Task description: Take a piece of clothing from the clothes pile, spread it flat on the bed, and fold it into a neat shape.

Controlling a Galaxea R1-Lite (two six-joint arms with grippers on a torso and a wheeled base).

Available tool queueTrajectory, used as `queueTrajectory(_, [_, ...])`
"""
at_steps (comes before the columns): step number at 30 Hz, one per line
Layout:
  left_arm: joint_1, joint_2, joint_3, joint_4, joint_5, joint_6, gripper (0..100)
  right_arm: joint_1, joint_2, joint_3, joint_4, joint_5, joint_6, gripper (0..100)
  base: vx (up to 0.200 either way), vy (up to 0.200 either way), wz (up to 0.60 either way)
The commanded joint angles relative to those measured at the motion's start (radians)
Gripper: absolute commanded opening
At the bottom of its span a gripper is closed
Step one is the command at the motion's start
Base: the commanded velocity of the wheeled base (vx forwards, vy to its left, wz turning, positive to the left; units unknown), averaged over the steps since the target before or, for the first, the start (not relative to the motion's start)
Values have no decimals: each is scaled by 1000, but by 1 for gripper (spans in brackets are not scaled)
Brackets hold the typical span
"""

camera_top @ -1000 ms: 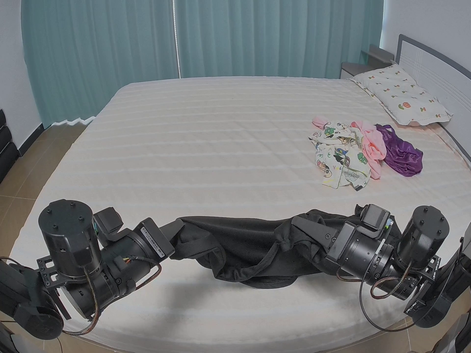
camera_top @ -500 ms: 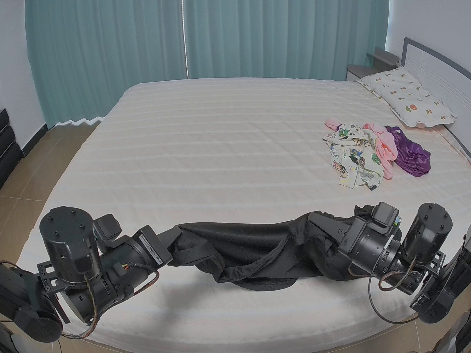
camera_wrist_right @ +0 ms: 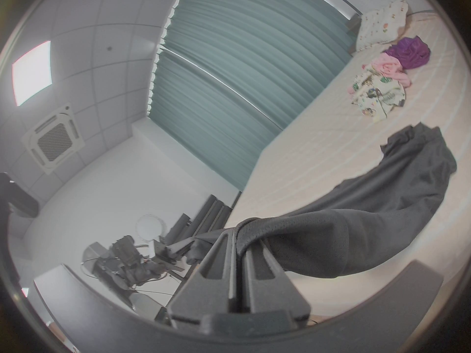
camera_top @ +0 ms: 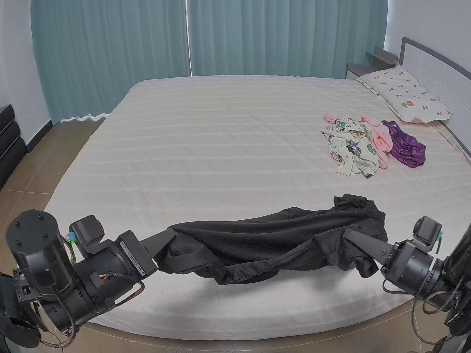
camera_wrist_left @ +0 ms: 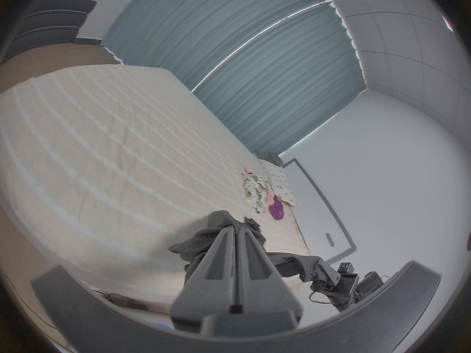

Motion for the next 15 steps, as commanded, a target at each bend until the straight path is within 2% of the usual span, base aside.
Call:
queueTrajectory(1, [-37,-149,-33,47,3,5,0,57,-267,30,-2,44,-12,0,-200,0,0])
queueTrajectory(2, [-37,-162,-37,51,3,5,0,60,-294,28,-1,61,-12,0,-200,0,0])
queueTrajectory(4, [-36,-220,-73,70,2,6,0,65,-394,4,26,131,-9,0,0,0,0])
queueTrajectory(5, [-36,-224,-76,71,0,6,0,63,-400,2,32,134,-9,0,0,0,0])
queueTrajectory(7, [-21,-277,-155,97,-6,3,0,59,-479,-99,190,143,3,0,0,0,0])
queueTrajectory(8, [-19,-278,-159,99,-4,3,0,59,-483,-107,199,143,3,0,0,0,0])
queueTrajectory(9, [16,-286,-209,130,-1,3,0,46,-526,-219,322,142,35,0,0,0,0])
queueTrajectory(12, [88,-280,-294,183,-4,3,0,-53,-535,-415,486,154,97,0,0,0,0])
queueTrajectory(13, [88,-280,-294,183,-4,3,0,-53,-535,-415,486,154,97,0,0,0,0])
queueTrajectory(15, [171,-275,-360,222,-15,2,0,-199,-460,-601,607,185,132,0,0,0,0])
